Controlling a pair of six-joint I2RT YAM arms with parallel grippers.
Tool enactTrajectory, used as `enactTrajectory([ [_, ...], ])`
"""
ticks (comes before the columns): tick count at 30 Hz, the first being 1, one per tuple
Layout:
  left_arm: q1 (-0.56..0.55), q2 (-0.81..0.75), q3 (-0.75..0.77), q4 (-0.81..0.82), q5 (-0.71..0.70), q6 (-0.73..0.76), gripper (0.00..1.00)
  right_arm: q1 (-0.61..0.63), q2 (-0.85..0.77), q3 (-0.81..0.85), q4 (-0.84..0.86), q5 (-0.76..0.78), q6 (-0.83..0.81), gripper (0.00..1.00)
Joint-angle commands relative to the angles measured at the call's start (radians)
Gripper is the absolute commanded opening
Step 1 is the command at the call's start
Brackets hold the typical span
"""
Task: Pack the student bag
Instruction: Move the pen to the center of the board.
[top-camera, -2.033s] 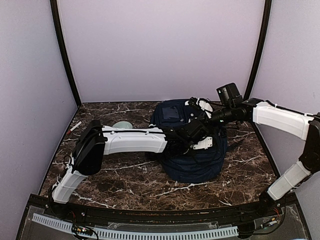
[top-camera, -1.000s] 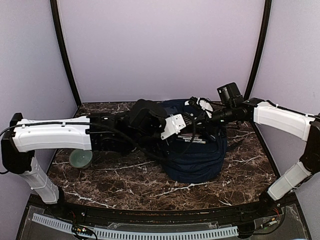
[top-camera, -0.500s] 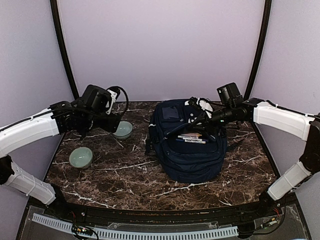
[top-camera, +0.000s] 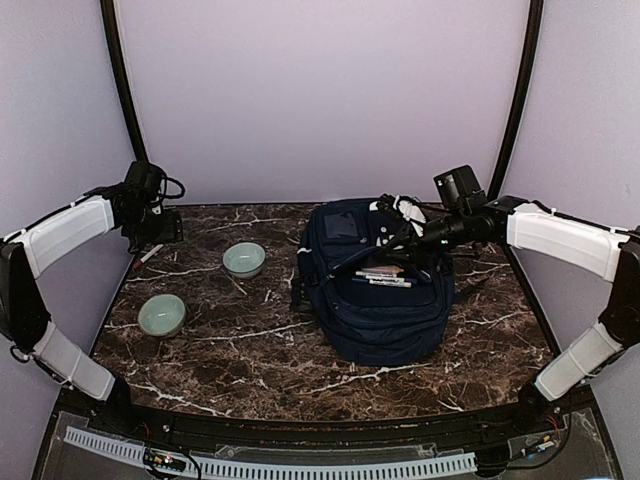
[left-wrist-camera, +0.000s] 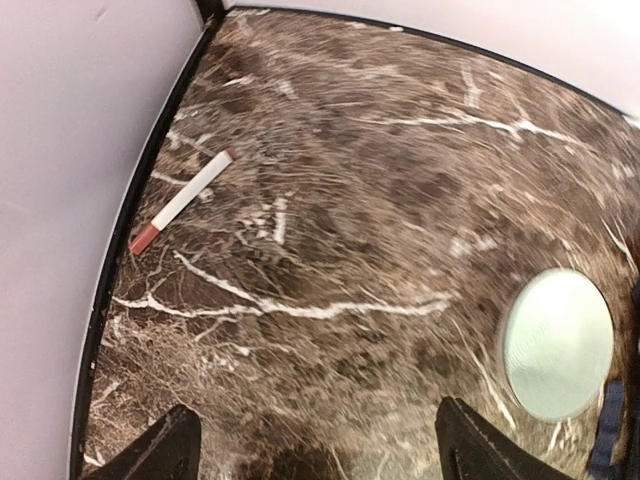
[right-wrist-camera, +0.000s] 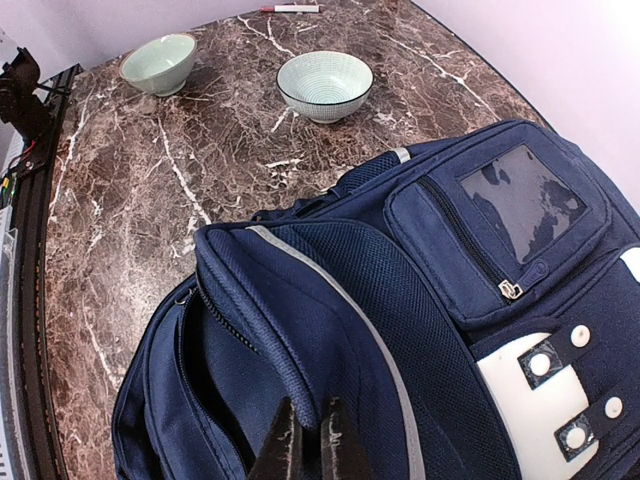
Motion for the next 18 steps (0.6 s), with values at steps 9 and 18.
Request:
enactTrajectory([
  [9, 0.226, 0.301, 0.174, 0.081, 0.156, -0.041, 0.83, -0.002, -0.069, 0.016, 0.053, -0.054, 0.0, 0.0],
  [18, 0.331, 0.516, 0.339, 0.109, 0.152, -0.015, 0.82, -0.003, -0.064, 0.014, 0.053, -0.061, 0.001, 0.0],
])
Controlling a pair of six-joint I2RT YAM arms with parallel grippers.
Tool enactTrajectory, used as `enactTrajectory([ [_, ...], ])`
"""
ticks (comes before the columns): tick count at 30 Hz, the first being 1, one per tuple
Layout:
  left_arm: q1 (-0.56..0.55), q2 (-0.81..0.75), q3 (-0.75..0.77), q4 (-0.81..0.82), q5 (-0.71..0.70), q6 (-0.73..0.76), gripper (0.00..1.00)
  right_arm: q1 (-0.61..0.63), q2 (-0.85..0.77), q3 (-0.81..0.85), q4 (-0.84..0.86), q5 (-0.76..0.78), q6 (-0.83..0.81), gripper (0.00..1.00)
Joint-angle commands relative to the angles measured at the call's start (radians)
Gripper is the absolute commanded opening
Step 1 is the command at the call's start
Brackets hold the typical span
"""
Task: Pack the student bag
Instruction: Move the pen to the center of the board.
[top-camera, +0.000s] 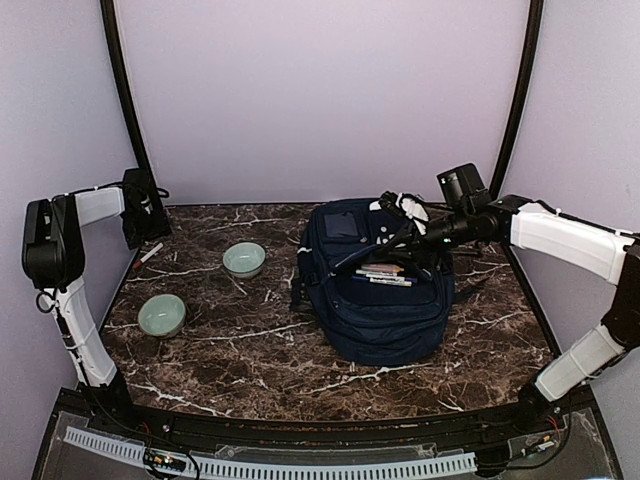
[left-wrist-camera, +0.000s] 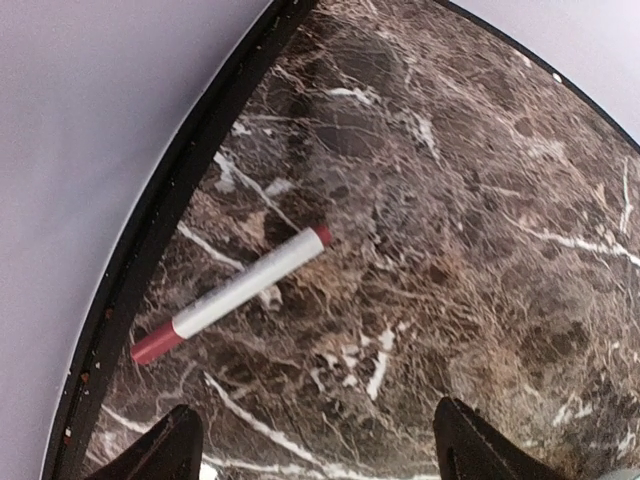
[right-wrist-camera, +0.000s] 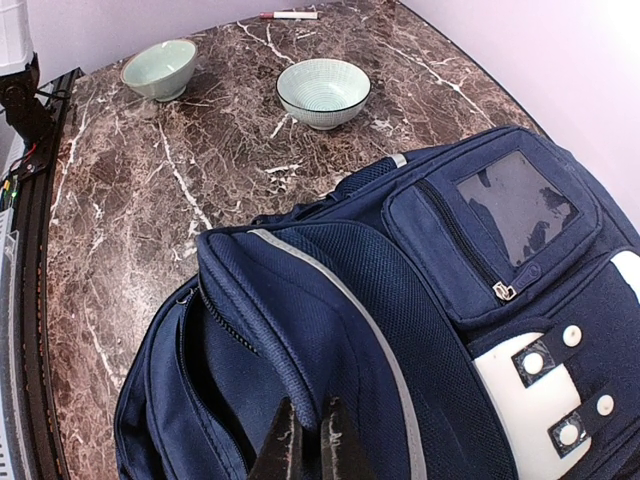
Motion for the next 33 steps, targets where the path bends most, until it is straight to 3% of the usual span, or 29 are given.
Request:
enactTrajectory([
  [1, 0.048, 0.077, 0.103, 0.007, 0.013, 0.022, 0.82, 0.0, -0.037, 0.013, 0.058, -0.06, 0.001, 0.0],
  [8, 0.097, 0.18, 0.183, 0.015, 0.063, 0.077, 0.82, -0.001, -0.011, 0.015, 0.055, -0.056, -0.003, 0.0],
  [19, 0.111, 0.238, 0.17, 0.023, 0.1, 0.313, 0.8, -0.001, 0.024, 0.022, 0.042, -0.062, -0.003, 0.0],
  [26, 0.114, 0.284, 0.207, 0.014, 0.127, 0.338, 0.79, 0.0, 0.021, 0.018, 0.046, -0.059, -0.005, 0.0],
  [33, 0.111, 0.294, 0.203, -0.024, 0.17, 0.327, 0.67, 0.0, 0.023, 0.018, 0.045, -0.06, -0.008, 0.0],
])
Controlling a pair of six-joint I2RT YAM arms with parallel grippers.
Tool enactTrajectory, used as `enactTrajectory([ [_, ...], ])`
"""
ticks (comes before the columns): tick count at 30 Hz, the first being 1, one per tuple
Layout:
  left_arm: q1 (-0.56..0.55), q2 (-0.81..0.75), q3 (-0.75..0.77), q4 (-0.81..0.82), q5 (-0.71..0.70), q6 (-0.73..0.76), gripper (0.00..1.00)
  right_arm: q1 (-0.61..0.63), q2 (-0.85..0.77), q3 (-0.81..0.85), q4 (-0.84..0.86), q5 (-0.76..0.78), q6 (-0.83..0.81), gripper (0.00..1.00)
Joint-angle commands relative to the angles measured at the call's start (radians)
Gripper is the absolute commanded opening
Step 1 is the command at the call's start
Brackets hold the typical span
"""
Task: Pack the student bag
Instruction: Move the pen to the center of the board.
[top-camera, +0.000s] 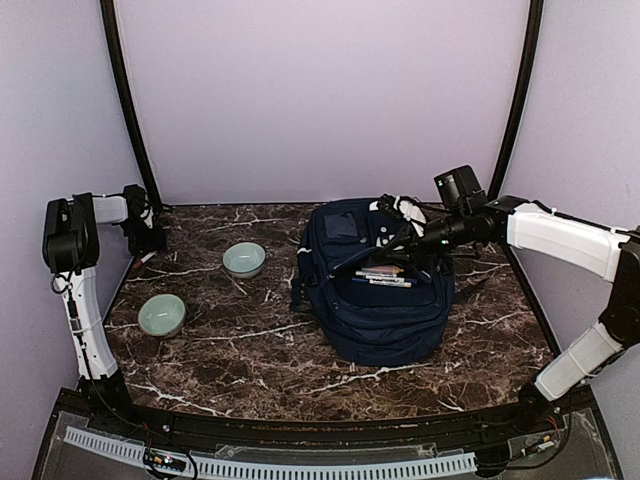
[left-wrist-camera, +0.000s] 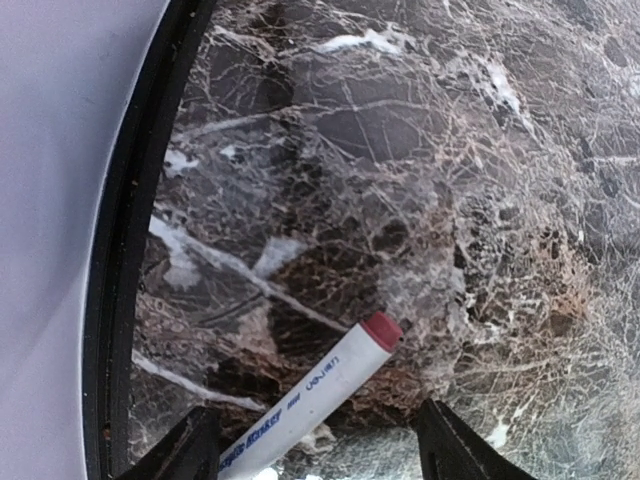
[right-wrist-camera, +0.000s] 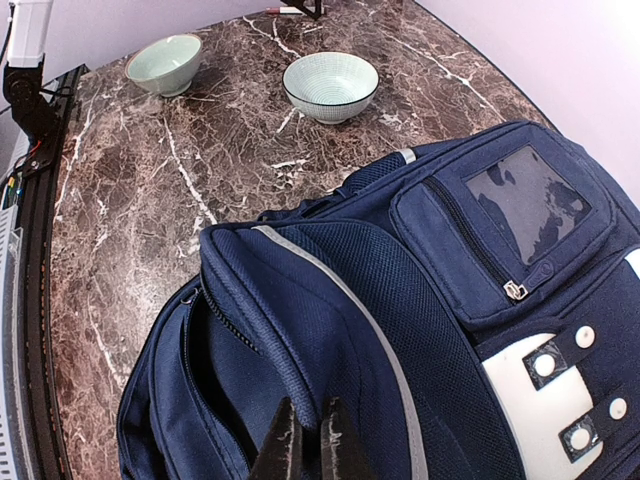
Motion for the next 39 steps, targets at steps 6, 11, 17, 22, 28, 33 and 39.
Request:
enactTrajectory([
  [6, -0.032, -0.022, -0.038, -0.094, 0.003, -0.026, 0.58, 0.0, -0.009, 0.018, 0.042, -0.042, -0.013, 0.0],
  [11, -0.1, -0.029, -0.077, -0.173, -0.065, -0.084, 0.54, -0.001, -0.028, 0.014, 0.045, -0.036, -0.018, 0.0],
  [17, -0.175, -0.026, -0.081, -0.281, -0.075, -0.128, 0.46, 0.0, -0.004, 0.023, 0.033, -0.06, -0.02, 0.0],
  [22, -0.19, -0.026, -0.081, -0.305, -0.056, -0.131, 0.41, -0.001, 0.01, 0.033, 0.02, -0.066, -0.022, 0.0],
  [28, -0.191, -0.037, -0.092, -0.346, -0.091, -0.105, 0.36, -0.001, 0.005, 0.028, 0.023, -0.055, -0.02, 0.0],
  [33, -0.196, -0.037, -0.102, -0.367, -0.094, -0.098, 0.3, -0.002, 0.014, 0.03, 0.022, -0.056, -0.02, 0.0],
  [39, -0.208, -0.036, -0.105, -0.376, -0.064, -0.092, 0.2, -0.001, 0.019, 0.031, 0.021, -0.058, -0.02, 0.0],
])
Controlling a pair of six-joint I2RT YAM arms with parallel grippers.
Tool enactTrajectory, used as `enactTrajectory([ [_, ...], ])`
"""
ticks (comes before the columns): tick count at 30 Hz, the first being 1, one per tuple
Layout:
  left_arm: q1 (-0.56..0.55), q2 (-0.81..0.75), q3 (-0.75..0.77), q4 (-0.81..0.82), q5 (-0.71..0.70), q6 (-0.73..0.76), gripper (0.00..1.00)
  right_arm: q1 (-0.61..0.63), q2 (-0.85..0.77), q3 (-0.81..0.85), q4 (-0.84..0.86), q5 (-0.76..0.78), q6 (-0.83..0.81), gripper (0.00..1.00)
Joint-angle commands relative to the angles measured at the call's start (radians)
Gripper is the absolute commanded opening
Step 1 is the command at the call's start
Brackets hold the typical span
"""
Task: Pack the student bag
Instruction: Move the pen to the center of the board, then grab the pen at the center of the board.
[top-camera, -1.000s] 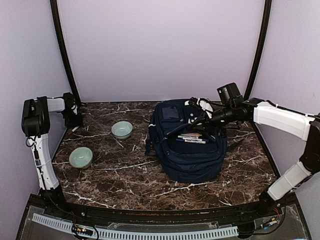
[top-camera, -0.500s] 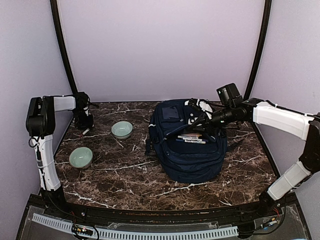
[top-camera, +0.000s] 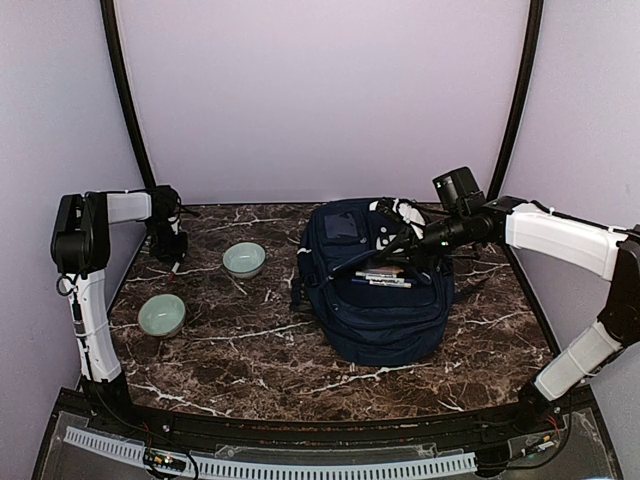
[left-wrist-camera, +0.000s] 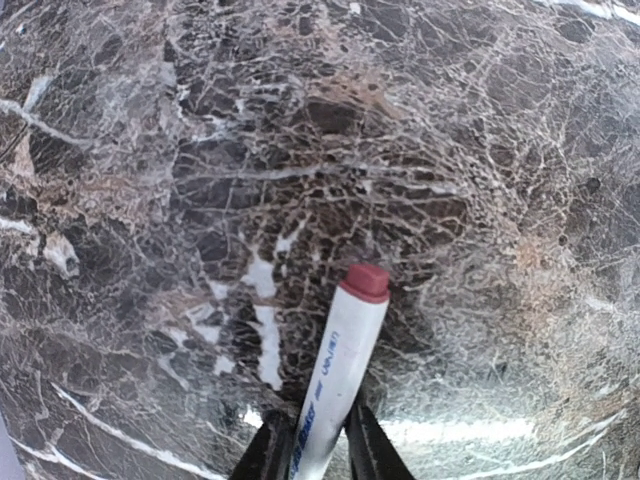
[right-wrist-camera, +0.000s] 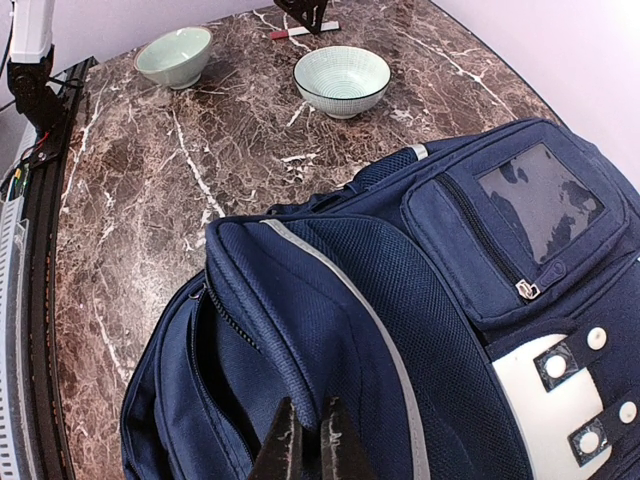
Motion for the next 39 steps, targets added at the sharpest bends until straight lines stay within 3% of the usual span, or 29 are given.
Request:
enactTrajectory([
  [1, -0.009, 0.02, -0.054, -0.177, 0.017, 0.022, 0.2, 0.0, 0.008, 0.031, 0.034, -0.038, 0.002, 0.0],
  [4, -0.015, 0.02, -0.049, -0.199, -0.003, 0.024, 0.19, 0.0, 0.008, 0.032, 0.035, -0.035, 0.001, 0.0],
  [8, -0.019, 0.019, -0.069, -0.228, 0.002, 0.011, 0.26, 0.0, 0.009, 0.031, 0.036, -0.033, 0.004, 0.0],
  [24, -0.022, 0.021, -0.051, -0.251, -0.05, 0.01, 0.05, 0.0, 0.01, 0.034, 0.033, -0.034, 0.003, 0.0],
  [33, -0.109, -0.237, -0.044, -0.275, 0.007, 0.012, 0.04, 0.0, 0.007, 0.037, 0.032, -0.043, 0.009, 0.0],
  [39, -0.297, -0.462, -0.056, -0.248, 0.101, -0.003, 0.04, 0.0, 0.016, 0.039, 0.03, -0.037, 0.004, 0.0],
])
